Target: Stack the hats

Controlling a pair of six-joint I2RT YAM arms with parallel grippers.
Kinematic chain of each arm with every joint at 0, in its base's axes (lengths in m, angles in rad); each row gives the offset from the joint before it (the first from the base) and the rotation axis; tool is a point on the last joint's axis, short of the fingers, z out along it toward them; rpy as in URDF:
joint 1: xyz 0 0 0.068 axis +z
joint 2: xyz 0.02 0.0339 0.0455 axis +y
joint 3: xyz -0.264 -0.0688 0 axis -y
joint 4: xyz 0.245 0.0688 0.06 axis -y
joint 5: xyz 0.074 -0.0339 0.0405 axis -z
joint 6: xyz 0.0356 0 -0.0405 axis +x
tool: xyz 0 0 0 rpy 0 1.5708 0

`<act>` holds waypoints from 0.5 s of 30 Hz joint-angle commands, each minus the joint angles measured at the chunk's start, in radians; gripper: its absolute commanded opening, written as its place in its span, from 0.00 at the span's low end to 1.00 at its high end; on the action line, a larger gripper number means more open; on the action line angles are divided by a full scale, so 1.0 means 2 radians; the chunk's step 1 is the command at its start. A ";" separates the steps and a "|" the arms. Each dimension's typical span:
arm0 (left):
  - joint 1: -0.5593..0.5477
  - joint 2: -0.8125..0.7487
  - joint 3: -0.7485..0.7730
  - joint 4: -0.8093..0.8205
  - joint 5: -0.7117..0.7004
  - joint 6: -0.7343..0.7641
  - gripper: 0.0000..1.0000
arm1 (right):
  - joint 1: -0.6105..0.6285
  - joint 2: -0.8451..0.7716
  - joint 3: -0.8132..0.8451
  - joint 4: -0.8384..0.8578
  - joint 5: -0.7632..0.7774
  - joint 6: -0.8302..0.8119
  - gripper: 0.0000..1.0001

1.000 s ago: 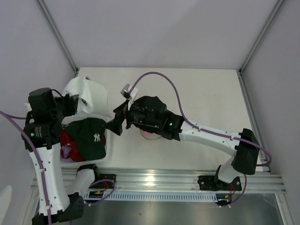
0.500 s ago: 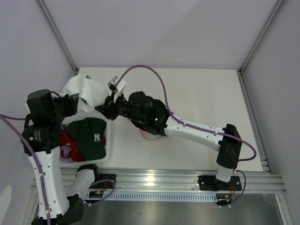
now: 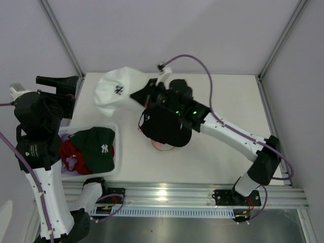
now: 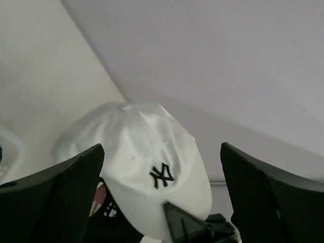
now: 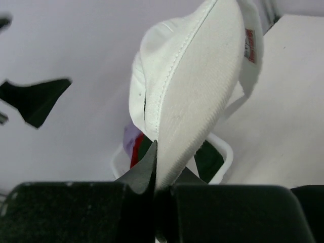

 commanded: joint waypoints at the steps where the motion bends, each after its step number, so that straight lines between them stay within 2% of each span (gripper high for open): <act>1: 0.009 0.011 0.070 0.026 0.024 0.167 0.99 | -0.080 -0.074 -0.047 0.099 -0.086 0.156 0.00; 3: 0.047 0.021 0.082 0.007 0.034 0.175 1.00 | -0.101 -0.105 -0.106 0.147 -0.124 0.180 0.00; 5: 0.089 0.024 0.051 0.019 0.102 0.166 0.99 | -0.128 -0.123 -0.153 0.201 -0.138 0.211 0.00; 6: 0.129 0.026 0.034 0.055 0.139 0.159 1.00 | -0.138 -0.128 -0.162 0.212 -0.163 0.224 0.00; 7: 0.142 0.030 -0.004 0.085 0.223 0.150 1.00 | -0.148 -0.135 -0.170 0.242 -0.178 0.239 0.00; 9: 0.151 0.042 -0.067 0.141 0.296 0.143 0.98 | -0.175 -0.142 -0.199 0.284 -0.214 0.290 0.00; 10: 0.150 0.061 -0.110 0.185 0.324 0.138 0.95 | -0.181 -0.148 -0.209 0.333 -0.224 0.305 0.00; 11: 0.147 0.072 -0.122 0.202 0.376 0.136 0.94 | -0.186 -0.151 -0.217 0.346 -0.231 0.318 0.00; 13: 0.130 0.093 -0.142 0.218 0.394 0.155 0.94 | -0.196 -0.154 -0.225 0.352 -0.247 0.335 0.00; 15: 0.110 0.123 -0.141 0.202 0.382 0.173 0.93 | -0.199 -0.158 -0.226 0.352 -0.261 0.338 0.00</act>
